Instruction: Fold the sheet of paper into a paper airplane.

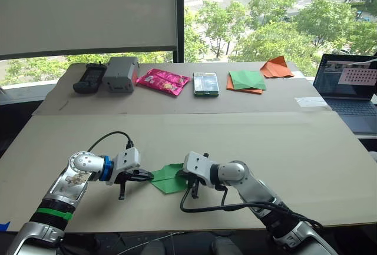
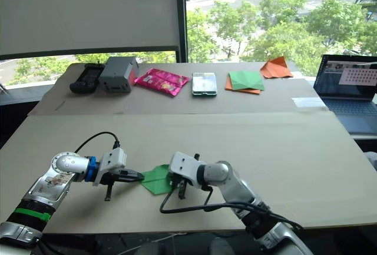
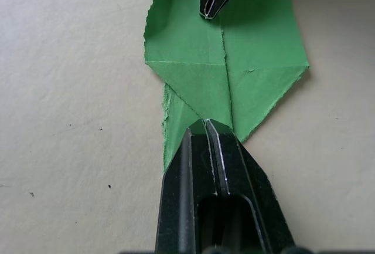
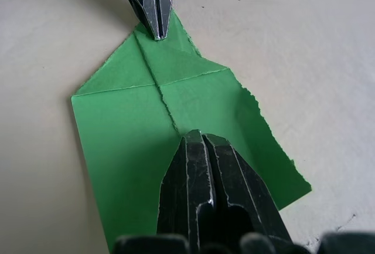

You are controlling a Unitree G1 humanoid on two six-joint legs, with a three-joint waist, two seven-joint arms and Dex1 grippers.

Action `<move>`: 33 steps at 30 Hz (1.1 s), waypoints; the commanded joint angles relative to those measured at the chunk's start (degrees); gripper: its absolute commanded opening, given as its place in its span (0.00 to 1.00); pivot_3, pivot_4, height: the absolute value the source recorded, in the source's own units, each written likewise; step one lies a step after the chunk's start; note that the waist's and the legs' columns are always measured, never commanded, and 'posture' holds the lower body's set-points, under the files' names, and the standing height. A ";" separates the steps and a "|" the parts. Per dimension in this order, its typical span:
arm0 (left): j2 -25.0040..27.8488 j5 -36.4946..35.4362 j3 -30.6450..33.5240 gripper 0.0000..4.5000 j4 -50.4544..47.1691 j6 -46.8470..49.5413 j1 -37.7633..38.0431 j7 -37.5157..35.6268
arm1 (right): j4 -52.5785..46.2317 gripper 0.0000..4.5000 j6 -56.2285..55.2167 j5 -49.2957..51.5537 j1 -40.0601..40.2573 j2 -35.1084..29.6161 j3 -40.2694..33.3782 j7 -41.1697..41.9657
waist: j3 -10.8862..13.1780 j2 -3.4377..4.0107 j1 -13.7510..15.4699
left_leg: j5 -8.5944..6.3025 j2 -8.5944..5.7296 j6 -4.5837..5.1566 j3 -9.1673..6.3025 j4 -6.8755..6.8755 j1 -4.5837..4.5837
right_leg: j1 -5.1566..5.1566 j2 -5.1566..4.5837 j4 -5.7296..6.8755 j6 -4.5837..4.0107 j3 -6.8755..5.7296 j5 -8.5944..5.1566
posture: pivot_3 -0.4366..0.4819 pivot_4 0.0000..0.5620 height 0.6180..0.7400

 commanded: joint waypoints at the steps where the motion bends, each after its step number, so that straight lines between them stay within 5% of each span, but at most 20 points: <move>1: 0.40 2.32 -1.91 0.00 1.47 0.13 0.57 -0.36 | 3.43 0.00 5.05 -1.89 2.23 -2.86 0.10 0.08 | 0.00 0.00 0.01 | 0.00 0.00 0.00 0.00 0.00 0.00 | 0.00 0.00 -0.01 0.00 0.00 0.00 | 0.48 0.27 1.00; 23: 0.07 2.56 -2.96 0.00 1.42 -0.55 0.60 -0.33 | -6.21 0.00 8.92 0.20 6.13 -9.39 -6.13 -0.39 | -0.14 -0.19 0.46 | -0.06 -0.04 -0.10 0.07 0.00 -0.08 | 0.03 -0.12 -0.29 0.01 0.00 0.00 | 0.48 0.27 1.00; 33: -0.09 2.95 -3.07 0.00 1.67 -0.82 -0.16 -0.97 | -20.59 0.00 13.22 11.32 2.30 -2.83 -9.96 0.30 | 0.28 0.00 -0.06 | -0.04 -0.03 -0.06 0.07 -0.09 -0.12 | -0.07 -0.11 -0.26 0.04 -0.02 0.02 | 0.48 0.27 1.00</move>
